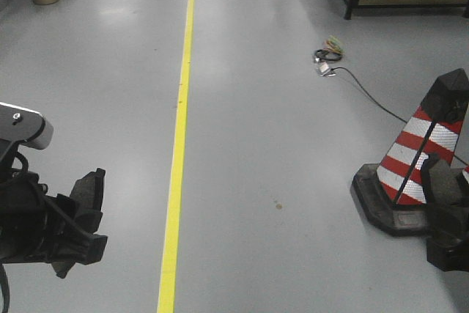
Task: Move and align brake pads A on conveyor
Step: 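Drive along the yellow floor line past the striped cones, then turn and drive up to the dark grey conveyor belt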
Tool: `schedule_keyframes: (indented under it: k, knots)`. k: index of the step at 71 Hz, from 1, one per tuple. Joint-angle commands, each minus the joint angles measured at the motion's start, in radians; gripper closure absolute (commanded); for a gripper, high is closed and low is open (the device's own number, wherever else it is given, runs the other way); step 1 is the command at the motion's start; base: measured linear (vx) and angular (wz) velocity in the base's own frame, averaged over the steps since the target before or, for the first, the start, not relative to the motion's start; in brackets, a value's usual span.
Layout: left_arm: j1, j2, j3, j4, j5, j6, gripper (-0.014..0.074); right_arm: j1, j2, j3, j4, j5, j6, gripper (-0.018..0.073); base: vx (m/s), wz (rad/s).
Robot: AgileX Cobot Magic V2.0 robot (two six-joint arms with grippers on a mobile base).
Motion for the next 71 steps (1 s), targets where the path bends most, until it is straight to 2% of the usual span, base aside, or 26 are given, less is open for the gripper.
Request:
schedule_keyframes:
  k: [1, 22, 71]
  knots:
    - [-0.002, -0.017, -0.029, 0.011, -0.063, -0.009, 0.0513, -0.002, -0.004, -0.03, -0.015, -0.085, -0.008, 0.0491, 0.56, -0.21]
    - [-0.002, -0.017, -0.029, 0.011, -0.063, -0.009, 0.0513, -0.002, -0.004, -0.03, -0.015, -0.085, -0.008, 0.0491, 0.53, -0.38]
    - [-0.002, -0.017, -0.029, 0.011, -0.063, -0.009, 0.0513, -0.002, -0.004, -0.03, -0.015, -0.085, -0.008, 0.0491, 0.44, -0.63]
